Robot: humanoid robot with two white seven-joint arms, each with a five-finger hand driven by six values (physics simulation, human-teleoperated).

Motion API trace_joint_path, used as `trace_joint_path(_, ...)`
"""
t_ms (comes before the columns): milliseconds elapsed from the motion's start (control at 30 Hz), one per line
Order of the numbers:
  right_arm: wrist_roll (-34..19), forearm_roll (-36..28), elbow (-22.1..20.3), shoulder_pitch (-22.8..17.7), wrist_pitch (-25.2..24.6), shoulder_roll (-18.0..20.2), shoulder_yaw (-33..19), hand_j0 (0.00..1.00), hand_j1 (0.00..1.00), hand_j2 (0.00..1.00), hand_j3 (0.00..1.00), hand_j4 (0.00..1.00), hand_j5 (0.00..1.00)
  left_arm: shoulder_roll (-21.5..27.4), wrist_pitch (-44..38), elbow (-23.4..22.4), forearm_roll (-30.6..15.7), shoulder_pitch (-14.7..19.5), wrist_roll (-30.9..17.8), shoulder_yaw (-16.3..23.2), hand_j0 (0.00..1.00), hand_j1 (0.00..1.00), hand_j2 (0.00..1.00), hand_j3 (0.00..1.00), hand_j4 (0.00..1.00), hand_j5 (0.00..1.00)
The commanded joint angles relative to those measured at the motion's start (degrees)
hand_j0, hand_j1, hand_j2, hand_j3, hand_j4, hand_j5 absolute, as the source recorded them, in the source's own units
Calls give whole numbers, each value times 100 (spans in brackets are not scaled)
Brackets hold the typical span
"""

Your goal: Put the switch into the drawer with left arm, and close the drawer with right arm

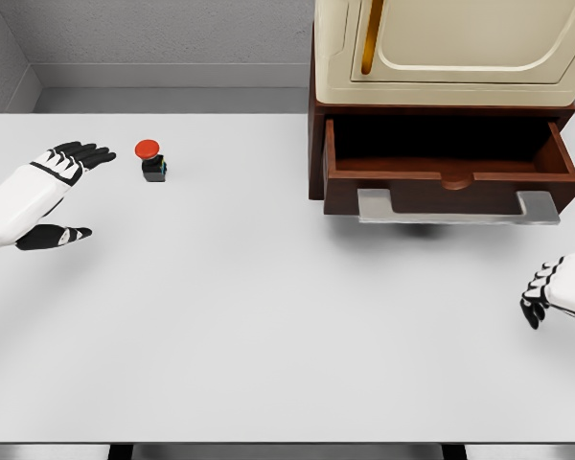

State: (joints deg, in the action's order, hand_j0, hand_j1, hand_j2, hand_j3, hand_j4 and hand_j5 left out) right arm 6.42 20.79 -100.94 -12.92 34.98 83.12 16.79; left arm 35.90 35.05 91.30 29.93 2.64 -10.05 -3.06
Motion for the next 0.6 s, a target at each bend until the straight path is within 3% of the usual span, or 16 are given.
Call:
trace_joint_path(0, -9, -23, -31, 0, 2, 21, -18, 20, 20, 20, 20, 20, 20, 5, -5, 2, -40, 0, 3, -1, 100, 100, 100, 100, 100, 100)
trace_joint_path(267, -132, -40, -31, 149, 2, 29, -18, 22, 22, 22, 22, 22, 22, 5, -5, -42, -180, 18, 64, 7, 100, 100, 100, 100, 100, 100)
trace_joint_path(333, -132, -40, -31, 114, 2, 29, -9, 22, 22, 22, 22, 22, 22, 5, -5, -24, -672, 44, 65, 69, 100, 100, 100, 100, 100, 100)
trace_joint_path(400, -132, -40, -31, 114, 2, 38, -9, 22, 22, 22, 22, 22, 22, 14, -5, -59, -1340, 245, 21, 508, 100, 100, 100, 100, 100, 100)
trace_joint_path(467, -141, -40, -31, 123, 2, 38, -9, 22, 22, 22, 22, 22, 22, 5, -5, -68, -1455, 404, 21, 719, 100, 100, 100, 100, 100, 100)
trace_joint_path(500, -149, -31, -31, 175, 2, 29, -9, 22, 22, 22, 22, 22, 22, 5, -5, -68, -1982, 755, -23, 1202, 100, 100, 100, 100, 100, 100)
trace_joint_path(567, -369, -49, -31, 211, 2, -32, -18, 22, 22, 22, 22, 22, 22, -39, -68, -191, -2412, 1195, -550, 1528, 100, 100, 100, 100, 100, 100)
